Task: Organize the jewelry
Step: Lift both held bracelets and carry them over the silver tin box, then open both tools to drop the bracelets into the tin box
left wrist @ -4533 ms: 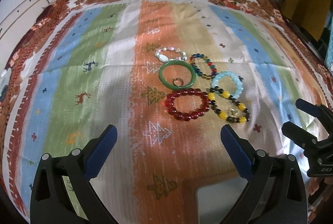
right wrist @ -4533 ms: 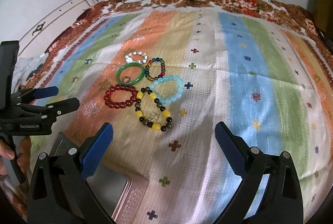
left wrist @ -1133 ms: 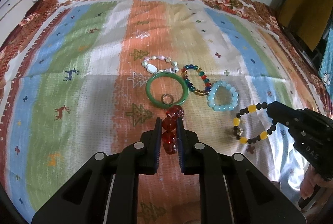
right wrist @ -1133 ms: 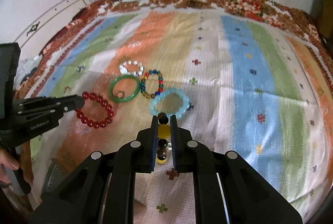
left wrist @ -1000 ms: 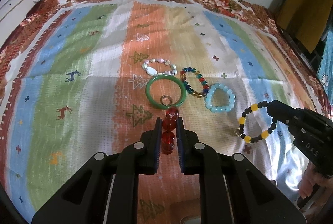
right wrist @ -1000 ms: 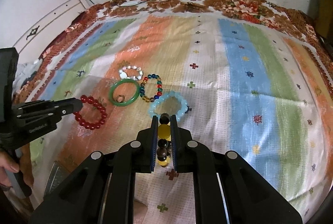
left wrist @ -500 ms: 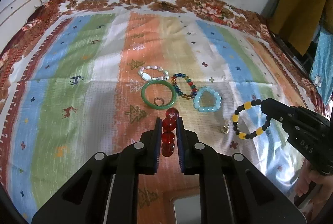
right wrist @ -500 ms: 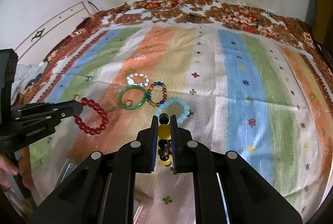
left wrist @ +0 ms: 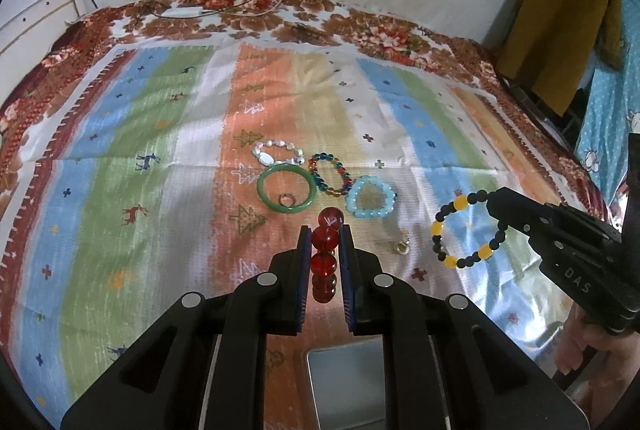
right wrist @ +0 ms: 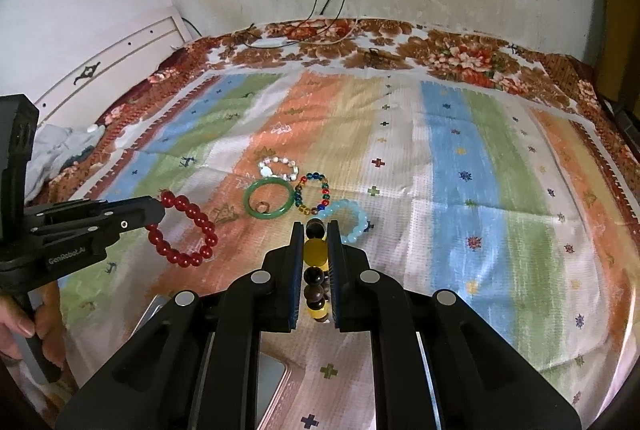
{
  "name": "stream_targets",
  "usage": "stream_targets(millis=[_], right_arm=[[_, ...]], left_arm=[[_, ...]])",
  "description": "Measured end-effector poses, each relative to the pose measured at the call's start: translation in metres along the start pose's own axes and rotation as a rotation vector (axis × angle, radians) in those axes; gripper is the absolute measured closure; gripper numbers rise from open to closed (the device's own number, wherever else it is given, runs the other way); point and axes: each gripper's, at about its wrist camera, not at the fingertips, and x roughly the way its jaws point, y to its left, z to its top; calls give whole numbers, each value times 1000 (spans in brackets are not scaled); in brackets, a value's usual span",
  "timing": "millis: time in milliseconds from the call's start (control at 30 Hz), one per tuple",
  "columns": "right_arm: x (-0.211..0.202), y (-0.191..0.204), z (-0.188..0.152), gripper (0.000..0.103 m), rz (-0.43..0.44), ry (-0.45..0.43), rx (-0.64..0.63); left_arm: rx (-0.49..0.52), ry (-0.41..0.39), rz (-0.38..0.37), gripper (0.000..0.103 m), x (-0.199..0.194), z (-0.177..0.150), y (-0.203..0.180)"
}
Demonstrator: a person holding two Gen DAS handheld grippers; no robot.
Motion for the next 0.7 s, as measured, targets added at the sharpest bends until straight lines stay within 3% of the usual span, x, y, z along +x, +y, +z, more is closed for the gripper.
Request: stream_targets(millis=[700], right_arm=[[-39,24,-21,91,46,-35,-43]], left_arm=[[84,-71,-5,90,-38,-27,-27]])
